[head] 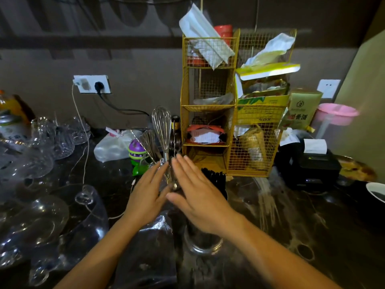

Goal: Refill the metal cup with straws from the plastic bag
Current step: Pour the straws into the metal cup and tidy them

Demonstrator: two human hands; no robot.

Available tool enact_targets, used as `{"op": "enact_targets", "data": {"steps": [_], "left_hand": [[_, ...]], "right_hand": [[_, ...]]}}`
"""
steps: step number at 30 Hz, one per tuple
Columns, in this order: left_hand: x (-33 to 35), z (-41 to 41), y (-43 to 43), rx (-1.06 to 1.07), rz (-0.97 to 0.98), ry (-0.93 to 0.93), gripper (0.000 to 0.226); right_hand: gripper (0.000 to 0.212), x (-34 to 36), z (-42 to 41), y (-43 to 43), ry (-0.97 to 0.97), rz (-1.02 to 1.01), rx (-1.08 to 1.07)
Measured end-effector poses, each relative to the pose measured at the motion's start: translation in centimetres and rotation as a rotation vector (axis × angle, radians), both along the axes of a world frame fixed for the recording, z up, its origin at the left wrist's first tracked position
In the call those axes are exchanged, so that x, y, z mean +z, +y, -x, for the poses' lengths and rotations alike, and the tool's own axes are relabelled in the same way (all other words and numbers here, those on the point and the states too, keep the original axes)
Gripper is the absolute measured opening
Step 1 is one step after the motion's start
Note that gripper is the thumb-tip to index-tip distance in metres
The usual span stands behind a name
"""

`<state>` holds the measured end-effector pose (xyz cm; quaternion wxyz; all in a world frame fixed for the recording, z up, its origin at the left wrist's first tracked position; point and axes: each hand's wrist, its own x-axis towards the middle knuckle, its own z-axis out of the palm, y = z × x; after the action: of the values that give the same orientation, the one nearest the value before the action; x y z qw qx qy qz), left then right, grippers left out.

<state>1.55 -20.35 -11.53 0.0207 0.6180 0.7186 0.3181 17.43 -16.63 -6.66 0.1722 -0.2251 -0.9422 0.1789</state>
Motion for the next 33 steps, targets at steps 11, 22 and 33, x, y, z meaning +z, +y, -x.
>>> {"op": "enact_targets", "data": {"steps": [11,22,33], "left_hand": [[7.2,-4.6,6.5,-0.272,0.127,0.036,0.042],[6.9,-7.0,10.3,-0.393,0.407,0.294,0.033],[6.5,-6.4,10.2,-0.422,0.354,0.195,0.016]], "right_hand": [[0.05,1.4,-5.0,8.0,0.074,0.246,-0.352],[0.024,-2.3,-4.5,9.9,0.079,0.404,-0.442],[0.029,-2.3,-3.4,9.4,0.152,0.505,-0.421]]}}
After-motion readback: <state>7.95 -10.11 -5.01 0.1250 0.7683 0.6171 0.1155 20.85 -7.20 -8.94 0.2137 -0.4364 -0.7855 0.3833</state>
